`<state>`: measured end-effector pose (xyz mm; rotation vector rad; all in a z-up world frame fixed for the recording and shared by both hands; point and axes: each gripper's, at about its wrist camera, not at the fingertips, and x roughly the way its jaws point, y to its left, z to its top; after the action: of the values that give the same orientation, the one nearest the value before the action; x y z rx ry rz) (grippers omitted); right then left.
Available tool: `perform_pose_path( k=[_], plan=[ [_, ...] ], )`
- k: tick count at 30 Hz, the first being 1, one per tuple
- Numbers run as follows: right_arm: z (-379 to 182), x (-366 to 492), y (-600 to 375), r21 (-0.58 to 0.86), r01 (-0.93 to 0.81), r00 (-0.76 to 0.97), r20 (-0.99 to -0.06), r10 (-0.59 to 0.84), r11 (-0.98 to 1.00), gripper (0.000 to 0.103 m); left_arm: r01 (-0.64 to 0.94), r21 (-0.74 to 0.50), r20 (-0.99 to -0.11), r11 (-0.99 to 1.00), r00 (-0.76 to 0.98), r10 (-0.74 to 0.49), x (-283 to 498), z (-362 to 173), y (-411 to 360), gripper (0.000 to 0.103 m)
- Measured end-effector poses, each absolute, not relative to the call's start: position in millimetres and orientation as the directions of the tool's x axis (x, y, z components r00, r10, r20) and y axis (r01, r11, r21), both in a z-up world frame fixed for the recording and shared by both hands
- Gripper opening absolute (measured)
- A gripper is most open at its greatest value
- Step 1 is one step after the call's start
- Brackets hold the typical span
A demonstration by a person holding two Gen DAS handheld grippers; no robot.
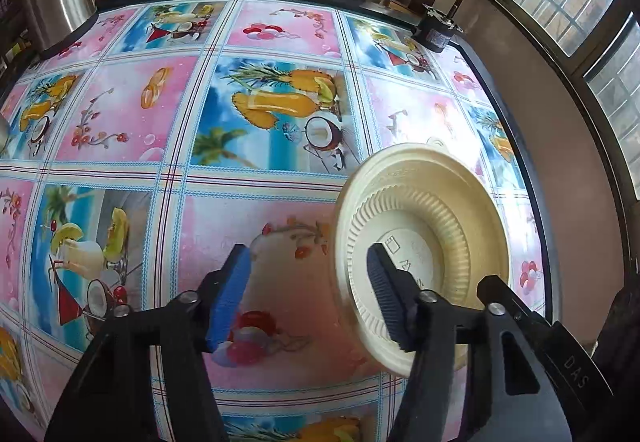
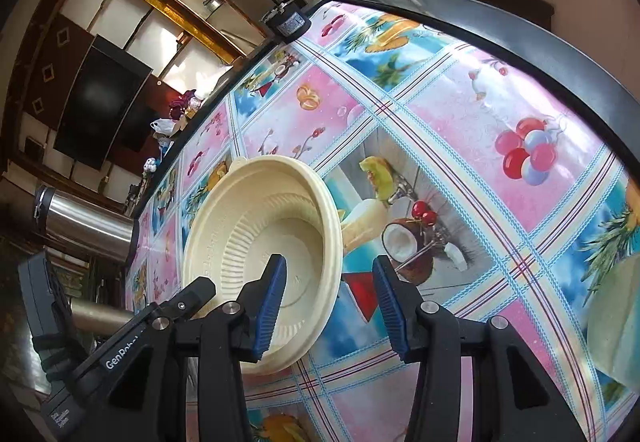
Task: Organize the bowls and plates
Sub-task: 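Close both tools on the rim of the beige plastic bowl and lift it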
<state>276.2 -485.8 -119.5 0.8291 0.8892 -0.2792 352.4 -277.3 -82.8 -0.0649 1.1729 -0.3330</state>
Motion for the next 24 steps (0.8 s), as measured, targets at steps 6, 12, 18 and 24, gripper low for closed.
perform_pose_path(
  k=[6,12,18,24],
  plan=[
    [-122,275,-488,0.518,0.55,0.617,-0.781,0.099,0.655,0.029,0.223,-0.23,-0.897,0.947,0.328,-0.295,352,-91,-277,0.021],
    [-122,275,-484,0.545,0.527,0.624,-0.769,0.138,0.653,0.01,0.248,-0.232,-0.893,0.94,0.328,-0.307,348,-87,-280,0.009],
    [-124,275,-478,0.571,0.511,0.619,-0.763,0.187,0.642,0.01,0.237,-0.232,-0.896,0.943,0.325,-0.302,341,-86,-266,0.01],
    [-127,270,-452,0.601,0.461,0.6,-0.753,0.269,0.653,0.009,0.198,-0.222,-0.902,0.955,0.33,-0.278,321,-84,-230,0.01]
  ],
)
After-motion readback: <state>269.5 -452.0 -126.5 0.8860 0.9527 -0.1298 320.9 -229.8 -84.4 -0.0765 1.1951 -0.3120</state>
